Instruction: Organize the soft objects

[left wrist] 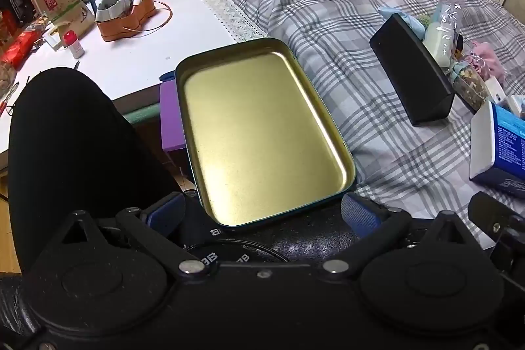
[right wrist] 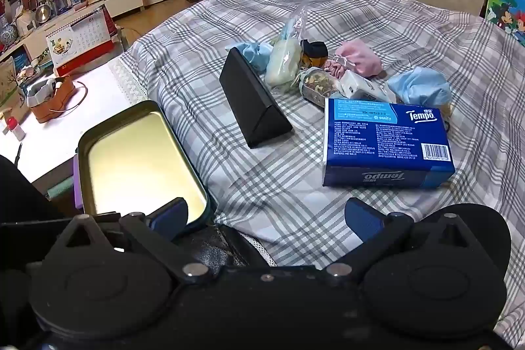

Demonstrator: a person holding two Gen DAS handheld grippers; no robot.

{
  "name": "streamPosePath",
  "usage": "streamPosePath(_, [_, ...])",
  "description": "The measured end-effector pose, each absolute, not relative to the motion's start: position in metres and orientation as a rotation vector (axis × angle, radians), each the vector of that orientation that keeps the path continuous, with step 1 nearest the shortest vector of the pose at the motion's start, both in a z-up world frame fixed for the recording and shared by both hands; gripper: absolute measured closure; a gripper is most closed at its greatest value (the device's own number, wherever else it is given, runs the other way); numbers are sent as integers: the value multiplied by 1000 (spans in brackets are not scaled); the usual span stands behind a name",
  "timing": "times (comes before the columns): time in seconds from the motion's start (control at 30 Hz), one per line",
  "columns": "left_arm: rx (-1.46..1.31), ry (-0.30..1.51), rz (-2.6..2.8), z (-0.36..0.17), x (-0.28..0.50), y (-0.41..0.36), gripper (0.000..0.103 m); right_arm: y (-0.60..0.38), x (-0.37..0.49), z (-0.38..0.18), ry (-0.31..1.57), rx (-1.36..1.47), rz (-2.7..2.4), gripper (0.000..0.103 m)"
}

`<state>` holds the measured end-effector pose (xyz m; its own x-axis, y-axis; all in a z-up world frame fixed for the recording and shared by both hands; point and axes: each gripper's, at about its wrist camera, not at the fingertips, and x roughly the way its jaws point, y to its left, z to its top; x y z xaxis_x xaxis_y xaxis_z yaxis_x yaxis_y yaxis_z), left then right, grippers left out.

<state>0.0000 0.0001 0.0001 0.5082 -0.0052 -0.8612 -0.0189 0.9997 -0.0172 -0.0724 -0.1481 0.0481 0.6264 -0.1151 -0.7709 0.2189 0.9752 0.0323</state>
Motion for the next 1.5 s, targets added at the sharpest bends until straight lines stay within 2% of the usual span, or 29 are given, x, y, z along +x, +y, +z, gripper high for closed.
streamPosePath(1.5, [-28,1043,7,-1,-4,-2,5,-149,-73,41,910,165,-187,1])
